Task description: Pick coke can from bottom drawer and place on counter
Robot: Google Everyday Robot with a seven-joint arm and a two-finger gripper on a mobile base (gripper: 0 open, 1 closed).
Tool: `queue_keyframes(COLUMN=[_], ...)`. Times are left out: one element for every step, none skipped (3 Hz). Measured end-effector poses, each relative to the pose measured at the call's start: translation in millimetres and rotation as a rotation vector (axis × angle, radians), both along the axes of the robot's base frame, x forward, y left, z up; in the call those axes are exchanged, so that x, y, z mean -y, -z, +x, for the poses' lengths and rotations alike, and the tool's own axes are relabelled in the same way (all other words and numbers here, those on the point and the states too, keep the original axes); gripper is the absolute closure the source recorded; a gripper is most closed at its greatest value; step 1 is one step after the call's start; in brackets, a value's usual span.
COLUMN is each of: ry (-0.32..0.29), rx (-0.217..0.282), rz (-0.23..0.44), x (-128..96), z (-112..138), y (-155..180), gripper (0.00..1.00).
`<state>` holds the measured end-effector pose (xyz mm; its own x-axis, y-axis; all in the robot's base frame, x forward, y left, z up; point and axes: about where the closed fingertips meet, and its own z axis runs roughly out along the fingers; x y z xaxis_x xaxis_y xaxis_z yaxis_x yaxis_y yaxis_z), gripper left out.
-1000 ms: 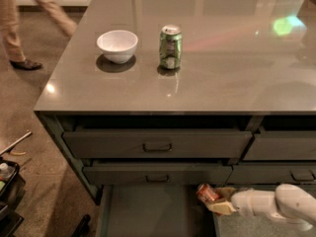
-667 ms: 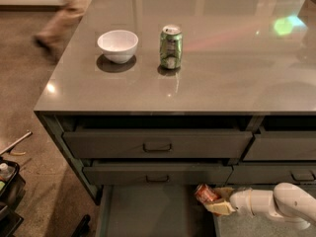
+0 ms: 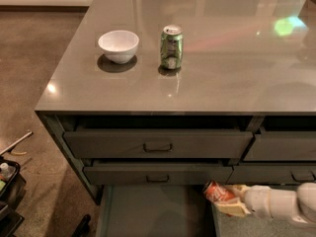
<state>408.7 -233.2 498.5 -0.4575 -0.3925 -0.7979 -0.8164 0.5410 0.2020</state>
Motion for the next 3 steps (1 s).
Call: queue_keyframes(ry=[0.013,0.066,0.066], rx=[0.122,0.172,0.171], rz=[-0.029,-0.096,-0.096], x=[-4.3,17.0,17.2], z=[-35.6,-46.6,-46.7], y=[-90.8,-128.0,-127.8], gripper=[1.00,1.00,1.00])
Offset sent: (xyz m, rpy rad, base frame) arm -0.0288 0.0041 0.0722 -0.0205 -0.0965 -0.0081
